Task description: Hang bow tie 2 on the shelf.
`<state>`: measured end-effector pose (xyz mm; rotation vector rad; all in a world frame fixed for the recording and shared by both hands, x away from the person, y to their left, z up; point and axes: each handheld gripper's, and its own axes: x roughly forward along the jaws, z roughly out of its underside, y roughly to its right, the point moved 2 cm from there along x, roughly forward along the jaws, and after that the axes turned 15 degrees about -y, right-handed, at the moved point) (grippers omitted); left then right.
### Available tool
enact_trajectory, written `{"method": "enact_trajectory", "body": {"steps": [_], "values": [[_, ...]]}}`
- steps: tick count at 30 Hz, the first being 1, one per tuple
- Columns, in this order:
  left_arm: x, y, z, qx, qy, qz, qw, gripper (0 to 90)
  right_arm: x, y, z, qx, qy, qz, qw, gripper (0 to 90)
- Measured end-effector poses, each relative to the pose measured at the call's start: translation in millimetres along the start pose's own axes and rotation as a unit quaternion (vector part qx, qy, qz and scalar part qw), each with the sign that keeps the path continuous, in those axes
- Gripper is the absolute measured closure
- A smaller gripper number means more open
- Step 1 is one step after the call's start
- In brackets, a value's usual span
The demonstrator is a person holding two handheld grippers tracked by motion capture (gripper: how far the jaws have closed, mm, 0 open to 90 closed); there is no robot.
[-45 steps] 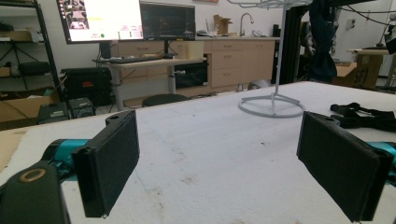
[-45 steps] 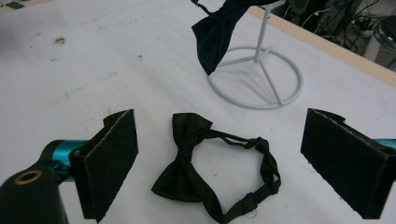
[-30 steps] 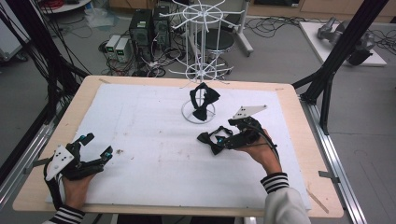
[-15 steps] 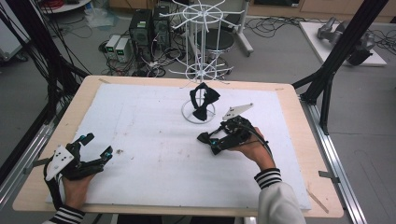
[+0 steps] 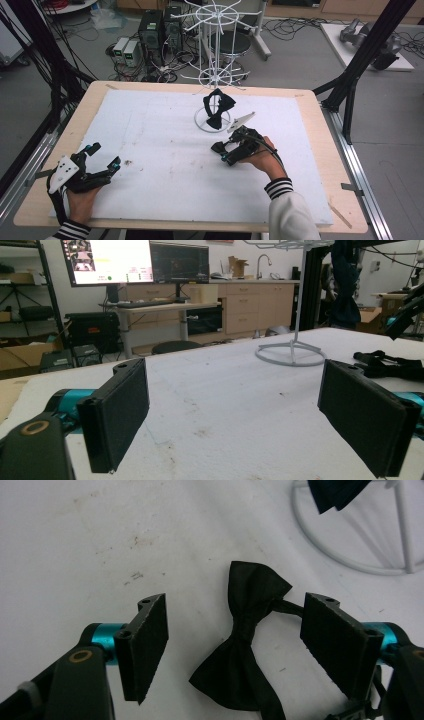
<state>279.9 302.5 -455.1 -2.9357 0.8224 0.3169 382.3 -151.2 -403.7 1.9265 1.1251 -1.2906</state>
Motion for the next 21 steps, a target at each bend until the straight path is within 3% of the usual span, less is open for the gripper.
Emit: {"method": "enact_trajectory", "body": {"steps": [9, 21], "values": [[0.0, -0.1, 0.0, 0.000, 0.000, 0.000, 1.0000, 13.5, 11.2, -0.2, -2.4, -0.001, -0.039, 0.002, 0.9992, 35.6], [0.1, -0.1, 0.0, 0.000, 0.000, 0.000, 1.0000, 13.5, 18.9, 4.2, -2.6, 0.013, -0.062, 0.005, 0.9980, 40.8]]}}
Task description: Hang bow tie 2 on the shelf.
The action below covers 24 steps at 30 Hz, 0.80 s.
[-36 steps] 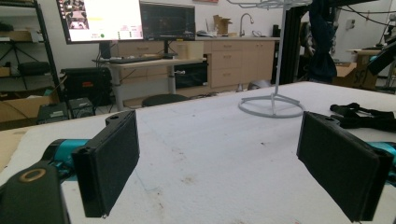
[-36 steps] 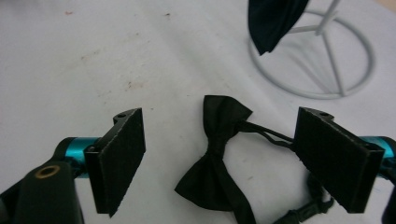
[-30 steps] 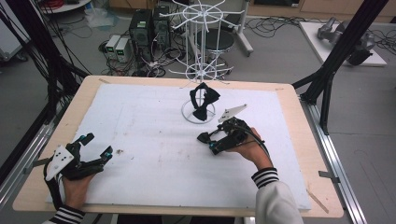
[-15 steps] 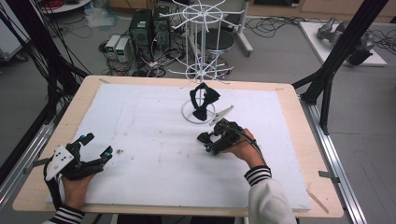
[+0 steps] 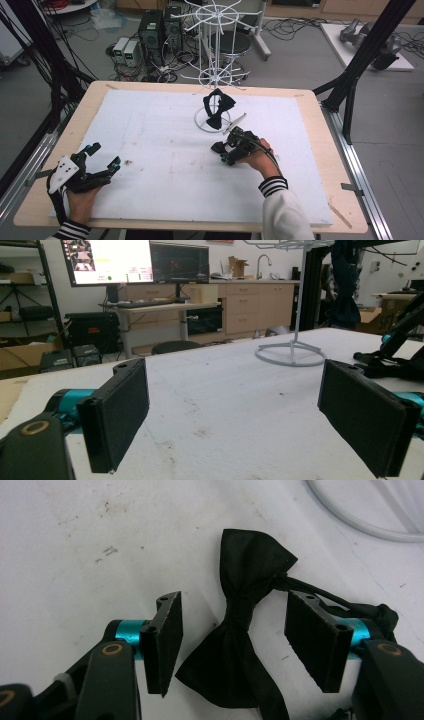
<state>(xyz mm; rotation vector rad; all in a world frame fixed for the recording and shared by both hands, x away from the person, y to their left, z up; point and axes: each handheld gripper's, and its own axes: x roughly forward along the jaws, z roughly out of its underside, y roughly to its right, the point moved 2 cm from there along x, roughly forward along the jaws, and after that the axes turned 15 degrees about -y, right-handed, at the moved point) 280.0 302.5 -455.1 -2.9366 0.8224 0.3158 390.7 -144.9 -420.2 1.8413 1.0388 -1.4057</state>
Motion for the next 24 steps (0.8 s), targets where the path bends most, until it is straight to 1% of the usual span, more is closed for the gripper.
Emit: {"method": "enact_trajectory", "body": {"steps": [6, 8, 9, 10, 12, 14, 16, 20, 22, 24], "values": [[-0.1, 0.0, 0.0, 0.000, -0.001, 0.000, 1.0000, 13.5, 5.4, 1.4, -1.3, 0.008, -0.015, 0.004, 0.9999, 43.9], [-0.1, 0.0, 0.0, 0.000, -0.001, 0.000, 1.0000, 13.5, 6.6, 1.6, -1.6, 0.012, -0.018, 0.001, 0.9998, 45.8], [0.0, 0.0, 0.0, 0.000, 0.000, 0.000, 1.0000, 13.5, 7.4, 2.8, -1.9, 0.009, -0.018, 0.002, 0.9998, 46.4], [0.0, -0.1, 0.0, 0.000, 0.000, 0.000, 1.0000, 13.5, 7.5, 2.5, -2.0, 0.014, -0.020, 0.000, 0.9997, 46.5], [0.0, -0.1, 0.0, 0.000, -0.001, 0.000, 1.0000, 13.5, 8.4, 3.0, -2.7, 0.011, -0.021, -0.002, 0.9997, 47.2], [0.0, -0.1, 0.0, 0.000, -0.001, 0.000, 1.0000, 13.5, 8.6, 2.4, -3.2, 0.015, -0.024, -0.005, 0.9996, 49.6], [-0.1, -0.1, 0.0, 0.000, -0.001, 0.000, 1.0000, 13.5, 10.0, 3.1, -3.8, 0.012, -0.025, -0.003, 0.9996, 51.1], [-0.1, -0.2, 0.0, -0.001, 0.000, 0.000, 1.0000, 13.5, 12.2, 3.7, -4.2, 0.013, -0.028, -0.007, 0.9995, 51.8], [-0.1, -0.1, 0.0, -0.001, 0.000, 0.000, 1.0000, 13.5, 12.8, 4.2, -4.2, 0.014, -0.030, -0.008, 0.9994, 54.7], [-0.1, -0.1, 0.0, -0.001, 0.000, 0.001, 1.0000, 13.5, 13.5, 4.9, -4.1, 0.017, -0.032, -0.008, 0.9993, 55.6]]}}
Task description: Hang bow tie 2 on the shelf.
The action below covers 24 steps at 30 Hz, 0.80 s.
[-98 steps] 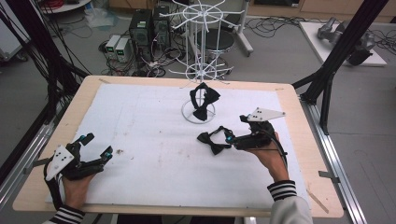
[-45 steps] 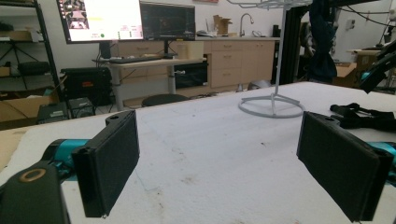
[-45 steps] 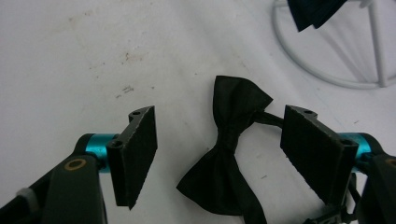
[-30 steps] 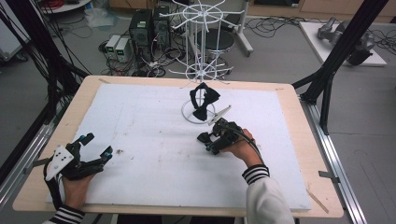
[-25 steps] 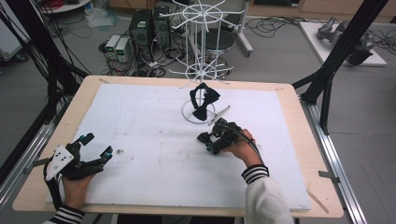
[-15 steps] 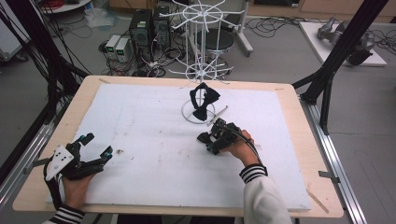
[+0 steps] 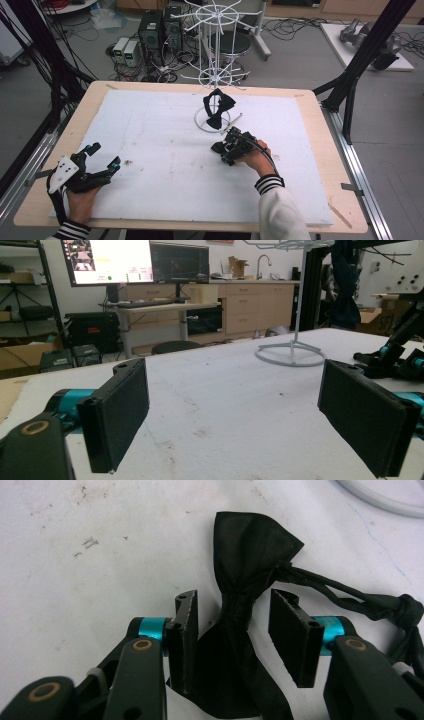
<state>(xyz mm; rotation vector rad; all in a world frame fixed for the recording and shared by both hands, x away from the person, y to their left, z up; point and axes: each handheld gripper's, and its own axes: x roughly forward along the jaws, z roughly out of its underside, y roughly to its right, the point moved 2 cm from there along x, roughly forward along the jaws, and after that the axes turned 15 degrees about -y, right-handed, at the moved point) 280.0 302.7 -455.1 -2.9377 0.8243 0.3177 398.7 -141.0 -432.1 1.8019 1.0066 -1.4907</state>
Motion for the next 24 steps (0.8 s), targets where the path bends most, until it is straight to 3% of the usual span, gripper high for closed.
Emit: {"method": "enact_trajectory", "body": {"steps": [13, 24], "values": [[0.0, 0.1, 0.0, 0.001, 0.000, 0.000, 1.0000, 13.5, 2.9, 1.0, -0.6, 0.012, -0.011, -0.003, 0.9999, 67.2], [-0.1, 0.2, 0.0, 0.001, 0.000, 0.000, 1.0000, 13.5, 2.5, -2.2, -1.5, 0.008, -0.019, 0.011, 0.9997, 73.5]]}}
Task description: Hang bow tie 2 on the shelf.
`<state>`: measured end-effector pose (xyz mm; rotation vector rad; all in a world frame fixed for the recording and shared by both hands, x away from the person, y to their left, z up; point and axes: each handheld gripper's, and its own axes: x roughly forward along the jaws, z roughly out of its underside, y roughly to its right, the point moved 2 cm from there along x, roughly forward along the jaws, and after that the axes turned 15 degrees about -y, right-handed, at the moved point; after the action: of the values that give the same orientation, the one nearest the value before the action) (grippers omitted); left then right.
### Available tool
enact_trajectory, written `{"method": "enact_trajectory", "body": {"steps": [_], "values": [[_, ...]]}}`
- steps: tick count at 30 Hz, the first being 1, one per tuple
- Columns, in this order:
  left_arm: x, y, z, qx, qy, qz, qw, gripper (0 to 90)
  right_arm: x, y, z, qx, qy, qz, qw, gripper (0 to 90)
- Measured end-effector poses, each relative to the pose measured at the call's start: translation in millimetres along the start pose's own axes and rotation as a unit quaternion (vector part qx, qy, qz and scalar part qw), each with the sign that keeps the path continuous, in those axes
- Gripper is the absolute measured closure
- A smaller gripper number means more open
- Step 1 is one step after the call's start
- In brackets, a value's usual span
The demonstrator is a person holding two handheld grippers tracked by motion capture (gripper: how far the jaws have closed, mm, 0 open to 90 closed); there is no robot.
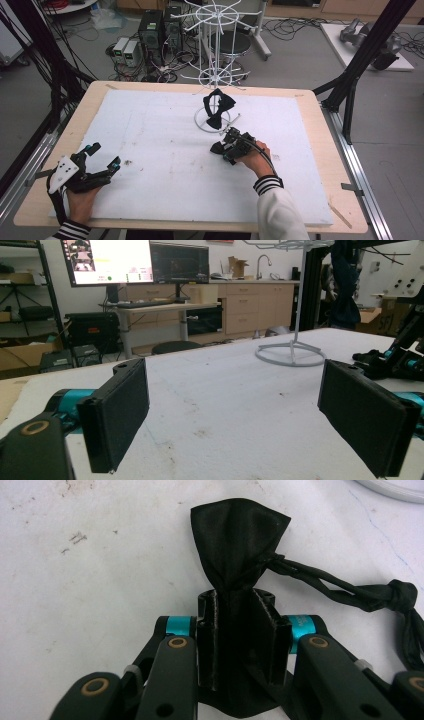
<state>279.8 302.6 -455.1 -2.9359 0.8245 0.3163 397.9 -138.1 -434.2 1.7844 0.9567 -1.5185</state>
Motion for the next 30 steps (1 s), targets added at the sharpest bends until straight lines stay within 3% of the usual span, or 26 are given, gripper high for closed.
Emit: {"method": "enact_trajectory", "body": {"steps": [9, 16, 23, 30], "values": [[0.0, 0.0, 0.0, 0.000, 0.001, 0.000, 1.0000, 13.5, -0.1, -0.8, 1.6, 0.022, 0.006, -0.002, 0.9998, 76.6], [0.2, 0.1, 0.0, -0.001, 0.002, 0.000, 1.0000, 13.5, -3.2, -3.3, 2.3, 0.009, 0.016, -0.006, 0.9998, 76.7], [0.1, 0.1, 0.0, 0.000, 0.001, 0.000, 1.0000, 13.5, -14.9, -3.9, 6.7, 0.014, 0.051, -0.019, 0.9984, 76.6], [0.1, 0.2, 0.0, 0.000, 0.001, -0.001, 1.0000, 13.5, -29.7, -2.9, 18.0, 0.021, 0.095, -0.027, 0.9949, 76.6]]}}
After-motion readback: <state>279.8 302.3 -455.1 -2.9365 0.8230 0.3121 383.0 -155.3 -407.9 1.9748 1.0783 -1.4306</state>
